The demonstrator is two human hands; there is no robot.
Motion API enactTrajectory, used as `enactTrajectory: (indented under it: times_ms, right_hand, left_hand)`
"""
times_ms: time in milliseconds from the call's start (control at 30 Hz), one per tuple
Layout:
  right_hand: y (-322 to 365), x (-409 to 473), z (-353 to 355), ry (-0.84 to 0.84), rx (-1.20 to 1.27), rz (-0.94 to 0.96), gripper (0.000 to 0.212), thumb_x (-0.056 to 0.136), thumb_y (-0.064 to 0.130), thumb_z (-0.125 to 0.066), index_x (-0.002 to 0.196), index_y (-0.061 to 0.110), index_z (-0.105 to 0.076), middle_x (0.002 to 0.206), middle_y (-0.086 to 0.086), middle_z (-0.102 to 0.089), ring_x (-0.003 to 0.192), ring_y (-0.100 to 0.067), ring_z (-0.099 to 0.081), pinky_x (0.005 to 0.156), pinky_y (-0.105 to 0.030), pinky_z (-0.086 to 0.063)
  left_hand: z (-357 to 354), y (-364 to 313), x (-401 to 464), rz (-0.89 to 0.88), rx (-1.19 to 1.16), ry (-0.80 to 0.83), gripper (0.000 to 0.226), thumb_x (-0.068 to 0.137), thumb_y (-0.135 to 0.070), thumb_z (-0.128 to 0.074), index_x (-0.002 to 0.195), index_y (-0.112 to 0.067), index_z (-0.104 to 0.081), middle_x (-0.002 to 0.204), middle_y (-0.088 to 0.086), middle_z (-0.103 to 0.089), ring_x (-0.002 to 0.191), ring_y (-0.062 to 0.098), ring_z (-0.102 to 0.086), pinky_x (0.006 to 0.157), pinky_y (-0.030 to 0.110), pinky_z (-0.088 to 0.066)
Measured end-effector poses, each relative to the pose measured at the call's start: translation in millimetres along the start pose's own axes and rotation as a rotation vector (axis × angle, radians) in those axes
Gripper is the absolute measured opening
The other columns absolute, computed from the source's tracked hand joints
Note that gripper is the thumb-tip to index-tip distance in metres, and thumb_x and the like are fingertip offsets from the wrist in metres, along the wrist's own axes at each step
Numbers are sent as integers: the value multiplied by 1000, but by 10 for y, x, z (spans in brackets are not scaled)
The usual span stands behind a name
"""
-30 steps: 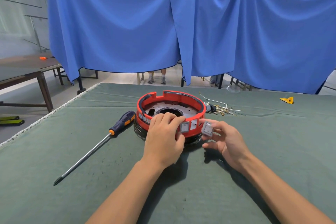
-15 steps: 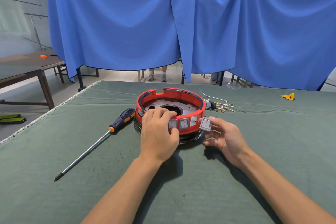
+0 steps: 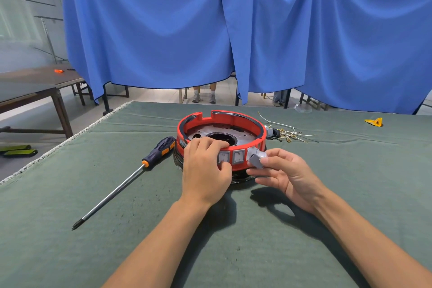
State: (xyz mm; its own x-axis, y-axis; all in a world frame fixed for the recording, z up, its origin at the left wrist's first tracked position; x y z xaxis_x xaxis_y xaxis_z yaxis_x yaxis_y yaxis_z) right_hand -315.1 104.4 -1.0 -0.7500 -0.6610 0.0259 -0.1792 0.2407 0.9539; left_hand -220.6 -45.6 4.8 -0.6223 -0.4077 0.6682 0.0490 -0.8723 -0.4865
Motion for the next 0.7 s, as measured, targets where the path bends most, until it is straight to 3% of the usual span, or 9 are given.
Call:
enactTrajectory:
  times_ms: [167, 300, 367, 467, 567, 700]
  right_hand:
    - [-16, 1, -8, 11, -21, 2, 36, 61, 5, -72, 92, 6, -55, 91, -20, -72, 77, -32, -72, 59, -31, -58]
    - [14, -16, -6, 11, -163, 42, 43, 66, 17, -73, 107, 11, -66, 97, -14, -73, 79, -28, -72, 60, -31, -57]
    - [18, -24, -1, 1, -259, 47, 36, 70, 20, -72, 105, 13, -69, 96, -9, -75, 76, -24, -72, 57, -28, -57]
    - [17, -22, -6, -44, -276, 66, 15, 84, 7, -64, 99, 7, -66, 88, -11, -75, 70, -26, -73, 52, -27, -55]
    - [2, -55, -27, -164, -432, 188, 7, 89, 10, -61, 95, 6, -59, 76, -7, -75, 61, -26, -72, 48, -28, -55]
    - [-3, -127, -71, -295, -702, 440, 14, 79, 21, -71, 82, 18, -57, 70, 5, -73, 62, -15, -70, 58, -32, -56]
  left_hand:
    - [-2, -7, -5, 3, 6, 6, 40, 73, -24, -51, 109, -17, -66, 107, -2, -61, 108, 14, -45, 98, 23, -24]
    - [4, -17, 1, -9, 13, 8, 38, 71, -20, -52, 107, -16, -66, 104, -1, -62, 106, 19, -47, 96, 22, -23]
    - [9, -14, 1, -7, 10, 10, 39, 71, -21, -52, 107, -17, -66, 104, -2, -62, 106, 18, -47, 95, 19, -20]
    - [12, -6, 3, -9, 7, 14, 39, 70, -22, -52, 106, -17, -66, 104, -3, -62, 106, 17, -47, 93, 17, -19]
    - [9, -5, 8, -1, 0, 18, 39, 71, -23, -52, 106, -18, -66, 105, -3, -62, 106, 15, -46, 93, 18, -20]
    - [0, -4, -4, 1, 14, 33, 37, 75, -22, -58, 111, -18, -65, 109, -2, -61, 109, 14, -44, 97, 21, -22]
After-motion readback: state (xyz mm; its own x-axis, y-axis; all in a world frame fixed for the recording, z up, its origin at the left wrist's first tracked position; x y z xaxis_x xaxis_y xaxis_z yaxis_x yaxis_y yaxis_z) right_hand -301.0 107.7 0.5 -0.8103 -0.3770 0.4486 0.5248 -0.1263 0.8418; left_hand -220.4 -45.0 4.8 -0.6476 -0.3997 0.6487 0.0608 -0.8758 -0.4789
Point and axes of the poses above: each hand's wrist, its own x-axis towards the middle knuckle, its own z-axis out of the back of the hand, y = z × x, the point moved 3 cm from there along x, towards the middle knuckle
